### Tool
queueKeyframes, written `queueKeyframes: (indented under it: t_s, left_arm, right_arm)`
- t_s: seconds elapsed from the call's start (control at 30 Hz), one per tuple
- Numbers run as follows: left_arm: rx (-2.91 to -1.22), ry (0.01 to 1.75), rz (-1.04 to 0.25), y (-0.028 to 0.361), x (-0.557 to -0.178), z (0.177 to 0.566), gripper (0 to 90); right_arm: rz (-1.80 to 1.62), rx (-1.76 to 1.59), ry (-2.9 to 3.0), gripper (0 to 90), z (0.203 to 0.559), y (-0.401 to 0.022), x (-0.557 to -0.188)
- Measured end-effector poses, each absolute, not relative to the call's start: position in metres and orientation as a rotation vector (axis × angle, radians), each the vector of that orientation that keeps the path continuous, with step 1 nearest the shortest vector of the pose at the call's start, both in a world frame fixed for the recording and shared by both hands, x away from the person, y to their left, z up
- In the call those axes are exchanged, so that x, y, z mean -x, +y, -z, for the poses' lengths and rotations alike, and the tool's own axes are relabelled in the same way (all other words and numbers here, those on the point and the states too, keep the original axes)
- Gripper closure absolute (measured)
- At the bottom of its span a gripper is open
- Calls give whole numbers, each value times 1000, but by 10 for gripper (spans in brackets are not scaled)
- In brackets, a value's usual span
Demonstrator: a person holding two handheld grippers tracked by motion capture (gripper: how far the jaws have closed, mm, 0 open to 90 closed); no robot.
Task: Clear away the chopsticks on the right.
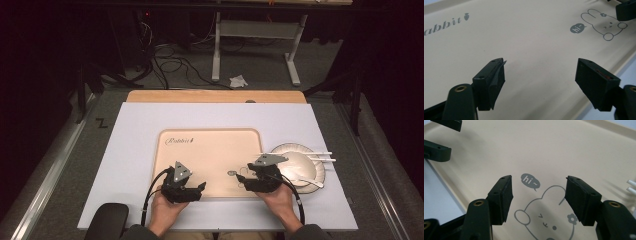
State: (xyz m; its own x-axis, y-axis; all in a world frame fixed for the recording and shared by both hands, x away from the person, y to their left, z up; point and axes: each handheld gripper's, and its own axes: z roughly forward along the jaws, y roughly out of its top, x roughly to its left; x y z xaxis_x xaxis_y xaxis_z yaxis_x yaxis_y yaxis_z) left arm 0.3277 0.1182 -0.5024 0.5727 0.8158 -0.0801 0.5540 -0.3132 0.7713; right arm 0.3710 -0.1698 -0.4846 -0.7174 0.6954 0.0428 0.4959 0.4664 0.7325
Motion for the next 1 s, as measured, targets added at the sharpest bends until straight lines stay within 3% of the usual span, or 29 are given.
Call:
queueKeyframes:
  t_s: [1.0]
  left_arm:
    - [-2026, 1070, -422, 115, -329, 499, 222]
  right_arm:
    - [-1177, -969, 2462, 440, 473, -176, -356]
